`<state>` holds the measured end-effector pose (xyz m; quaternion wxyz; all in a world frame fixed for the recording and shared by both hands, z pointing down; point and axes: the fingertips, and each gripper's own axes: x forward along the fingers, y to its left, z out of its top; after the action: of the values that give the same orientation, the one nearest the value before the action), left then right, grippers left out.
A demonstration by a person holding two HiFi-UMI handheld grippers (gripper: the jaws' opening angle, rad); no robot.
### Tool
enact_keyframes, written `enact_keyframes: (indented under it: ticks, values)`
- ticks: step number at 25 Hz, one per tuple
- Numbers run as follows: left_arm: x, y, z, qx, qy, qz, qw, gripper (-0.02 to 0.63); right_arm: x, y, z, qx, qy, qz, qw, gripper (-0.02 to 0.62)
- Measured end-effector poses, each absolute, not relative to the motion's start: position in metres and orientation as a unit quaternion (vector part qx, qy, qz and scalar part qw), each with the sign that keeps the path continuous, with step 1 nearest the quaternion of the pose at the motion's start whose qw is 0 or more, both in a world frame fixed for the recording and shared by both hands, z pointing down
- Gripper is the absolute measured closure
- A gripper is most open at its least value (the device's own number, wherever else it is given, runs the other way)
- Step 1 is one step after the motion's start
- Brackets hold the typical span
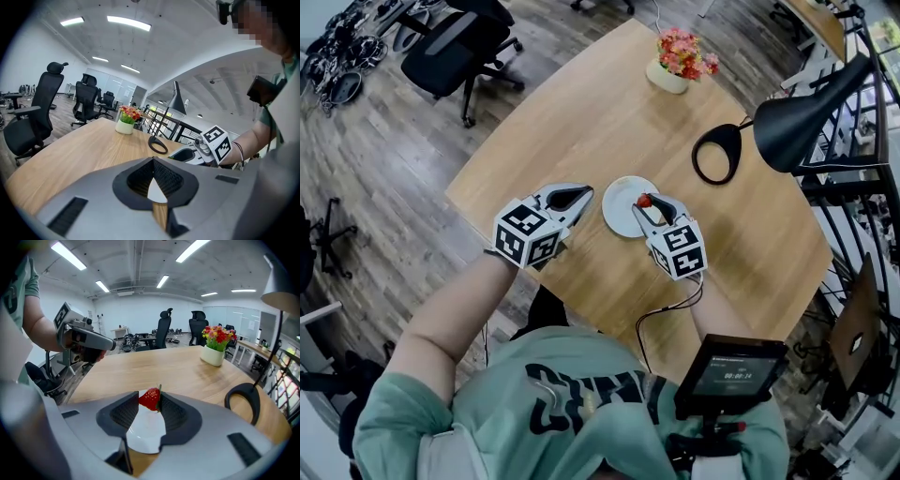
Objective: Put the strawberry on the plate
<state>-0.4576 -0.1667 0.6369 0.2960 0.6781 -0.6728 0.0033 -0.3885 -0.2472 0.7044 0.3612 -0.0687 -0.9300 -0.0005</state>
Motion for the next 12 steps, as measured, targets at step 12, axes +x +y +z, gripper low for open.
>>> enact_keyframes:
  ticks: [12]
  values:
    - [-0.464,-0.154,0.651,0.675,-0.671,-0.002,0.307,0.604,-0.391,-0.232,0.750,-0.085,-0.914,-0.014,0.397,0.445]
